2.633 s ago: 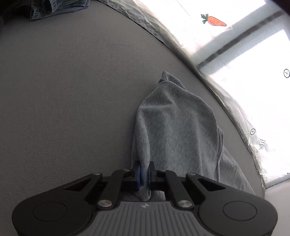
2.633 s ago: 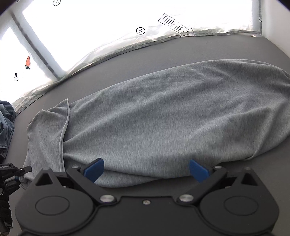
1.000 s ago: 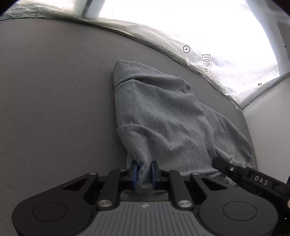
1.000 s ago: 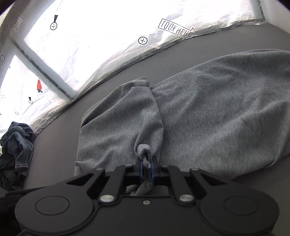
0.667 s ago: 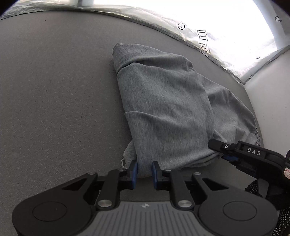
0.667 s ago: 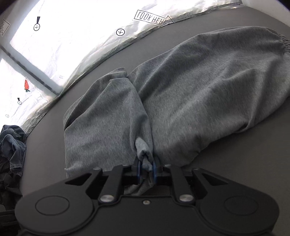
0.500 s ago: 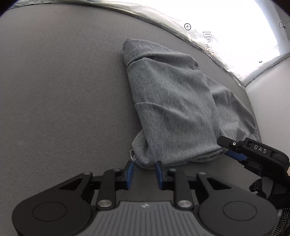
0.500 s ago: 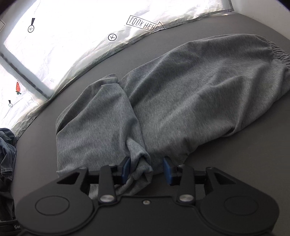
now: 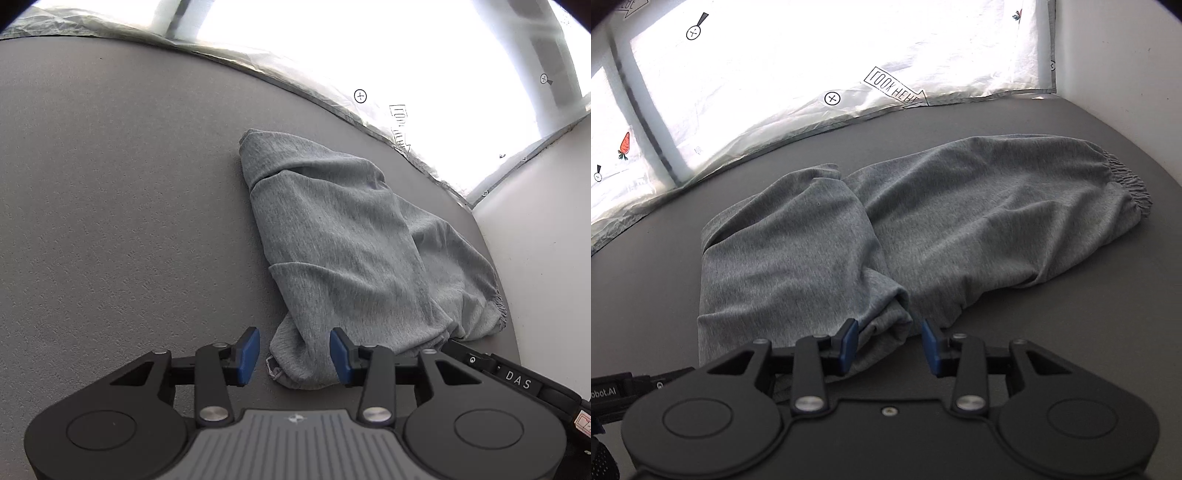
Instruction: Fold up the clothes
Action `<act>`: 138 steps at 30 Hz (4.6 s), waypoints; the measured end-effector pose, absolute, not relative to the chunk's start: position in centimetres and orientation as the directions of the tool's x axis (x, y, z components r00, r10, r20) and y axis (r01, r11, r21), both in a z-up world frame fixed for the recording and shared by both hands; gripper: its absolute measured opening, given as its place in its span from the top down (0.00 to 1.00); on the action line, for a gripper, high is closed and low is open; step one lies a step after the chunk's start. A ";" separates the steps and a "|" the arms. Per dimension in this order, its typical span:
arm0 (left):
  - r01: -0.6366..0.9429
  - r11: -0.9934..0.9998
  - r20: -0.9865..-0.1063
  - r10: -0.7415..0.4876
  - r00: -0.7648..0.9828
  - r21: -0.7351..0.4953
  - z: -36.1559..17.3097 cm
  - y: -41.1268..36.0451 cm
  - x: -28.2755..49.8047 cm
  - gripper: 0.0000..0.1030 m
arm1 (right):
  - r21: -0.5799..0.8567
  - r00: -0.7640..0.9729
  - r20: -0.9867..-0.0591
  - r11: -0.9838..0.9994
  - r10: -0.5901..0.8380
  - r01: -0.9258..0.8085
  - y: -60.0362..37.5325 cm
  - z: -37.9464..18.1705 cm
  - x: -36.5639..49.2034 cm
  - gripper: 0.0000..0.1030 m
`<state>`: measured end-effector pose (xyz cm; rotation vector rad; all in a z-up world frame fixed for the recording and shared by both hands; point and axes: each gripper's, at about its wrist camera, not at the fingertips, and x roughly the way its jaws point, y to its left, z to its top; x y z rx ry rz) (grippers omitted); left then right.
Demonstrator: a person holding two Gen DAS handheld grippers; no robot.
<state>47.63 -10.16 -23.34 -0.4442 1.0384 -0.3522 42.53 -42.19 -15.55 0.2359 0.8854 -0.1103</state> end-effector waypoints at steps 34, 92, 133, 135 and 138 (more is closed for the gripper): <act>-0.137 0.864 -0.800 -0.374 0.469 -0.484 -24.5 -12.2 51.8 0.61 | 0.398 0.618 -0.735 0.916 0.280 0.058 -55.3 -15.9 50.9 0.71; 0.028 0.961 -0.881 -0.265 0.391 -0.276 -23.8 -33.8 51.6 0.35 | 0.467 0.651 -0.755 0.766 0.085 0.442 -72.3 -21.8 45.8 0.54; 0.049 0.977 -0.903 -0.213 0.372 -0.209 -24.4 -35.2 53.6 0.10 | 0.243 0.710 -0.697 0.900 -0.098 0.363 -69.3 -22.8 52.3 0.42; 0.055 0.977 -0.905 -0.210 0.371 -0.204 -24.5 -35.4 53.6 0.08 | 0.281 0.716 -0.695 0.890 -0.068 0.358 -70.1 -22.7 52.3 0.50; 0.061 0.978 -0.906 -0.210 0.367 -0.202 -24.6 -35.7 53.7 0.04 | 0.410 0.739 -0.674 0.837 0.012 0.361 -72.3 -23.0 51.3 0.61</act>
